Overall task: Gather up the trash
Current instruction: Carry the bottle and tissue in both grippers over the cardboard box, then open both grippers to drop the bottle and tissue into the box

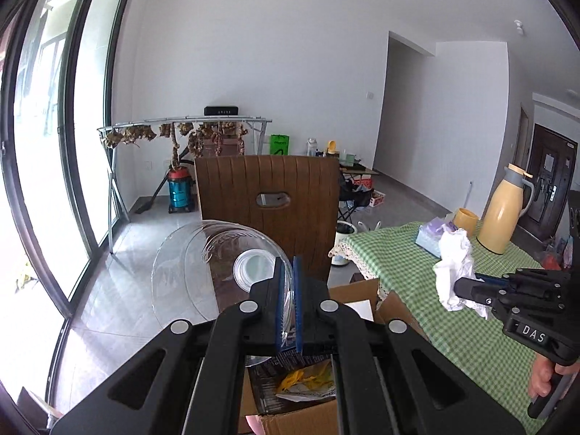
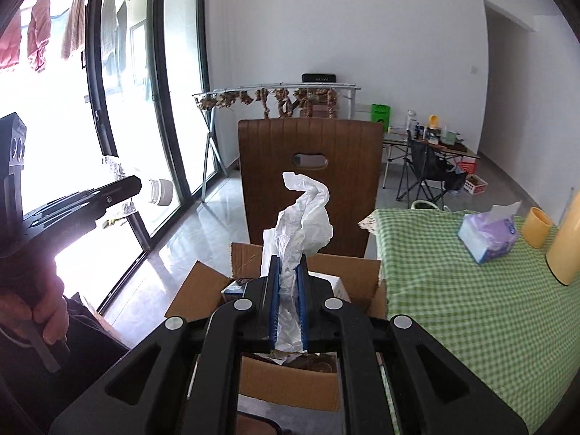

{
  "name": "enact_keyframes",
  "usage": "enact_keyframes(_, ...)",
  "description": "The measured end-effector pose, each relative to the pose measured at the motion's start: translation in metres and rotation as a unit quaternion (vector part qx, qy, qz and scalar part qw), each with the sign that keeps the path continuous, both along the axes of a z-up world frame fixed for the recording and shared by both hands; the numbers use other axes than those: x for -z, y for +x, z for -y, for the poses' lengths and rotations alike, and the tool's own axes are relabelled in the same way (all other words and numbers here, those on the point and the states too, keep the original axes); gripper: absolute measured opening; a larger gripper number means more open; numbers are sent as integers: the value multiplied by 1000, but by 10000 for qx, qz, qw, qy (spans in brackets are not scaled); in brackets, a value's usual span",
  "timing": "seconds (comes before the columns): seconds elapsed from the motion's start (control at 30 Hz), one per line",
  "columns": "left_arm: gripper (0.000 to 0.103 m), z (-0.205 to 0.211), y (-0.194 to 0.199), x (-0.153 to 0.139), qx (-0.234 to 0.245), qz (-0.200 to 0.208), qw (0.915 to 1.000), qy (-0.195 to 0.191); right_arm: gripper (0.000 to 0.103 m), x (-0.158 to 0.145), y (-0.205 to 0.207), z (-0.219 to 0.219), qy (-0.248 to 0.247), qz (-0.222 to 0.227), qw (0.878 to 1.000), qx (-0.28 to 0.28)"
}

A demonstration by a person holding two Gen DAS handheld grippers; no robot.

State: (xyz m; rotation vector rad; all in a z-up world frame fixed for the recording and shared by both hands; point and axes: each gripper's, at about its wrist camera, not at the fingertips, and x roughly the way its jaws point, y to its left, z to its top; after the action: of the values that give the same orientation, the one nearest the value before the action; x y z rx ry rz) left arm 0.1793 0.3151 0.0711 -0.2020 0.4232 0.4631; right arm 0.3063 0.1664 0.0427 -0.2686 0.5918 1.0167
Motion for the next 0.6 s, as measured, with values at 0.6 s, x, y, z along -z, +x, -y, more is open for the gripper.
enact_keyframes(0.6, 2, -56, 66, 183, 614, -1655, 9594, -2201, 16, 239, 55, -110, -2120, -1713, 9621, 103)
